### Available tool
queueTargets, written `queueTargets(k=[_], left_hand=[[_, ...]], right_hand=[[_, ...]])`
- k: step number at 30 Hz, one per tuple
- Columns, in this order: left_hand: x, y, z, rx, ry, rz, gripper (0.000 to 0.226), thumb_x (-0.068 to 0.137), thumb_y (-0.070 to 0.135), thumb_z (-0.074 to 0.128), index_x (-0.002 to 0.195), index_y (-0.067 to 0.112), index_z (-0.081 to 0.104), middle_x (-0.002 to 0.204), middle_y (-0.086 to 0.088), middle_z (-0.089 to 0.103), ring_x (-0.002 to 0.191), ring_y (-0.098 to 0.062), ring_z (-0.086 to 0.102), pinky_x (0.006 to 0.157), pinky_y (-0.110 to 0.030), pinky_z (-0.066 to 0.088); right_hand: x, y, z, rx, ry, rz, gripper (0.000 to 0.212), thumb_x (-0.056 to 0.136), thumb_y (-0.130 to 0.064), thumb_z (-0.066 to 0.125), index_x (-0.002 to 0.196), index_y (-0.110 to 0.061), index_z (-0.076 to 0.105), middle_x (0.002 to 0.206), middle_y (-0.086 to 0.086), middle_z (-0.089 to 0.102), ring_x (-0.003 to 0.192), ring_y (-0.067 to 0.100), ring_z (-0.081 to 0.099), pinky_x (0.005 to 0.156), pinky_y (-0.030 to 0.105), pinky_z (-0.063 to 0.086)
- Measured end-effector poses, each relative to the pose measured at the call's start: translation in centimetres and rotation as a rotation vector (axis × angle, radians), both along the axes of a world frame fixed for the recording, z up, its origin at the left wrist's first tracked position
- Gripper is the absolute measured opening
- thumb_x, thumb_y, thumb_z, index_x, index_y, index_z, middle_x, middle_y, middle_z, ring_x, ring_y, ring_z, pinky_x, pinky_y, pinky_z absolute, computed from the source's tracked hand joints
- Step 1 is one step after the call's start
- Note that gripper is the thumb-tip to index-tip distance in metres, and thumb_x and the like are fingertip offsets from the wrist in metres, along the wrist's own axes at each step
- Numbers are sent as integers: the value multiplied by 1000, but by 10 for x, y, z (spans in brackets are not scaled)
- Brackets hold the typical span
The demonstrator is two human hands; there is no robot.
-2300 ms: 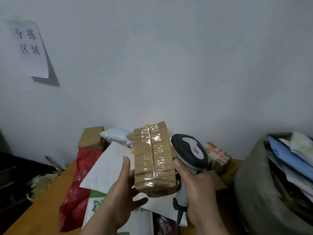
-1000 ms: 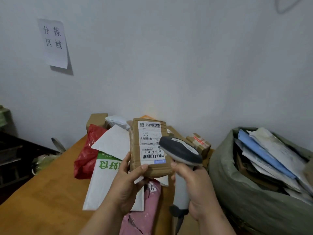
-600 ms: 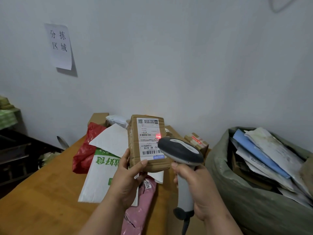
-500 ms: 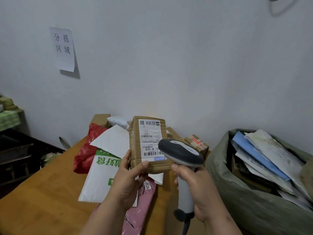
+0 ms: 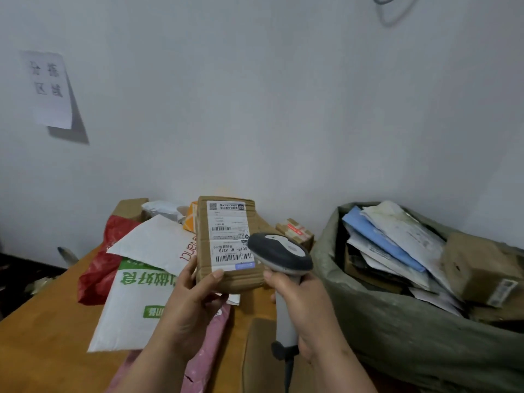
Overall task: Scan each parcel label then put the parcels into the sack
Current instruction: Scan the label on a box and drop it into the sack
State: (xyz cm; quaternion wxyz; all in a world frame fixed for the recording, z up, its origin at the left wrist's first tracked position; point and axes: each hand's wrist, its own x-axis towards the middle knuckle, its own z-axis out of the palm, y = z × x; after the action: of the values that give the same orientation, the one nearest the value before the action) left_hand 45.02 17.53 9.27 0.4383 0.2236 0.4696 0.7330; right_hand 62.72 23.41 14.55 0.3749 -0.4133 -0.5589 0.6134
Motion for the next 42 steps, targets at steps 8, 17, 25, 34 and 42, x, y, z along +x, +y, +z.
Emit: queueTargets(k=[8, 17, 25, 34, 42], left_hand=[[28, 46, 0, -62, 70, -159, 75, 66, 36, 79, 135, 31, 52, 119, 1, 72, 114, -24, 65, 93, -47, 51], [99, 90, 4, -101, 193, -339, 103, 57, 52, 85, 148, 38, 37, 134, 4, 58, 115, -20, 62, 82, -33, 56], [169, 138, 30, -129, 445, -290, 106, 52, 59, 84, 146, 45, 38, 143, 4, 47, 124, -23, 53, 100, -49, 51], [245, 184, 34, -37, 1361, -203, 93, 74, 51, 79, 152, 39, 29, 159, 11, 14, 144, -14, 16, 112, -32, 24], [265, 199, 42, -368, 1471, -1004, 84, 78, 33, 75, 151, 42, 34, 159, 10, 16, 129, -16, 35, 100, -28, 41]], right_hand=[[34, 15, -12, -42, -44, -278, 23, 82, -37, 78, 101, -29, 67, 85, -3, 75, 83, 12, 69, 67, 27, 49], [132, 41, -41, -35, -139, -665, 19, 81, -32, 78, 91, -29, 62, 86, 0, 72, 85, 21, 71, 80, 42, 59], [198, 80, -49, -115, -206, -567, 19, 85, -37, 75, 91, -38, 56, 98, -6, 66, 92, 15, 63, 78, 35, 53], [256, 83, -36, -72, 33, -486, 3, 87, -22, 76, 87, -20, 77, 73, 1, 76, 70, 11, 73, 56, 17, 55], [285, 82, -32, -18, 120, -555, 9, 89, -14, 73, 94, -20, 75, 74, 4, 76, 70, 15, 74, 57, 19, 56]])
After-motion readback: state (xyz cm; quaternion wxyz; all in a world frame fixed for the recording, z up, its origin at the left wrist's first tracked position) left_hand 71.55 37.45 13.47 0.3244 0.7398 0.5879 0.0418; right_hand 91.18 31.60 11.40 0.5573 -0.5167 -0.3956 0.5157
